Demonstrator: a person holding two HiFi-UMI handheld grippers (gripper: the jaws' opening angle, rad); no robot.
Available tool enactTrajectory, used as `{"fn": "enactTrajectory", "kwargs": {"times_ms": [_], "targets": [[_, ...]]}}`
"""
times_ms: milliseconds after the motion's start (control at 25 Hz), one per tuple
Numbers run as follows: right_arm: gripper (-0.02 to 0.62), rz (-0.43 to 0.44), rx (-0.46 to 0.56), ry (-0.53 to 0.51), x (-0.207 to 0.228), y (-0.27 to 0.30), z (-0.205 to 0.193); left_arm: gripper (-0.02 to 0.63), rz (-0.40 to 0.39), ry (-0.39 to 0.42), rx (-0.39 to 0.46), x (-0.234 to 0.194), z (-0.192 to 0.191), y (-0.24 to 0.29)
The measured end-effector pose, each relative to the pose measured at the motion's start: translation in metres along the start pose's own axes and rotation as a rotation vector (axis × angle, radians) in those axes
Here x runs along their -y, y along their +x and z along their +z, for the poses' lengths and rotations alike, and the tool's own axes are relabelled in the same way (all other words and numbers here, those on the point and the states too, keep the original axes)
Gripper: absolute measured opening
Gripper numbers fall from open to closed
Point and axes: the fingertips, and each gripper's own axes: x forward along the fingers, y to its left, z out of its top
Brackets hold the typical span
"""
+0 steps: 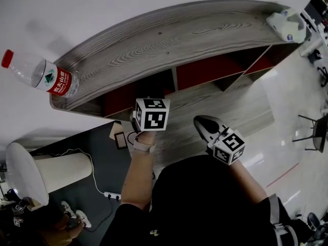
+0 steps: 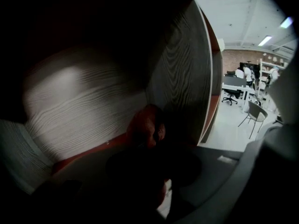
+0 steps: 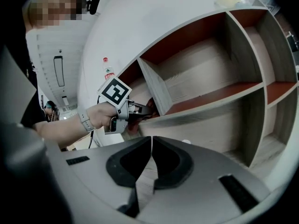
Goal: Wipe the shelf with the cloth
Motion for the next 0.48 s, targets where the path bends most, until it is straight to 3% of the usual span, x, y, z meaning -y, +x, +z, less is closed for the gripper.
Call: {"fn": "enactTrajectory", "kwargs": {"times_ms": [280, 480], "targets": [[0.005, -0.06, 0.01, 0.029, 0.016, -0.024, -0.006, 0.074, -0.032, 0.05, 0.019, 0.03, 0.01, 0.006], [0.005, -0.05, 0.001, 0.033, 0.015, -0.023, -0.009, 0.074, -0.051, 0.068, 0.037, 0.039, 0.008, -0.001]]}}
